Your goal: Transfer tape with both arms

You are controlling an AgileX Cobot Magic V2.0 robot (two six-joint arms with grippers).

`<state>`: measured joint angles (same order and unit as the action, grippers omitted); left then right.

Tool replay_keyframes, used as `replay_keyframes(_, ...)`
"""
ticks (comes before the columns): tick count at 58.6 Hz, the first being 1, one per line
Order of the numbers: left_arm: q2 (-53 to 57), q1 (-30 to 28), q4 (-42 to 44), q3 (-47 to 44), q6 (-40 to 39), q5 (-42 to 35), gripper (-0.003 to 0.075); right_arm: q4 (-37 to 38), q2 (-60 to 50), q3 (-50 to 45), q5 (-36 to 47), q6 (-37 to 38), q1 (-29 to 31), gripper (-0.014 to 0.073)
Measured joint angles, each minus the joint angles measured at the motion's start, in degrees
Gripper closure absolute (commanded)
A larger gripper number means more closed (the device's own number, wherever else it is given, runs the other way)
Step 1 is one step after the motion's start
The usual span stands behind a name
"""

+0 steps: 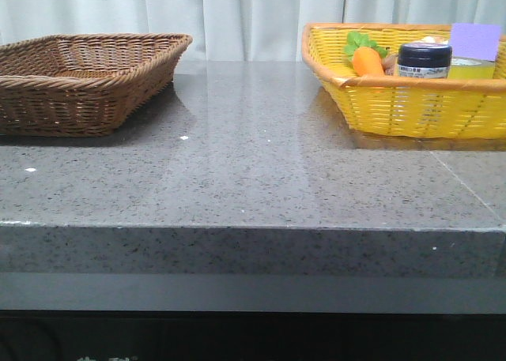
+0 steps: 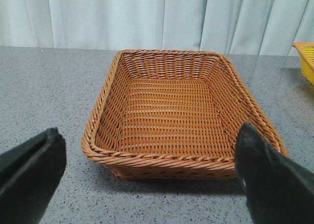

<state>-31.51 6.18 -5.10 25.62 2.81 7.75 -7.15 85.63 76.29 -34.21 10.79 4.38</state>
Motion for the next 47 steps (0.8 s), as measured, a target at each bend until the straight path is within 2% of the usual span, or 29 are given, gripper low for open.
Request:
replay_keyframes(23,0.00,0.00,0.00,0.00,0.00,0.00,0.0030,-1.69,15.45,9.16,-1.90,0.24,0.32,-0.0069)
replay_keyframes(28,0.00,0.00,0.00,0.00,0.00,0.00,0.0030,-2.10,17.36,9.38,-1.90,0.24,0.32,-0.0043)
replay_keyframes(32,0.00,0.00,0.00,0.00,0.00,0.00,0.0030,-2.24,18.44,9.38,-2.03,0.24,0.32,0.0014)
replay_keyframes(43,0.00,0.00,0.00,0.00,0.00,0.00,0.0030,-2.58,19.51,9.38,-2.13,0.24,0.32,0.0286)
replay_keyframes(47,0.00,0.00,0.00,0.00,0.00,0.00,0.0030,-2.89,19.51,9.52,-1.88,0.34,0.32,0.0360)
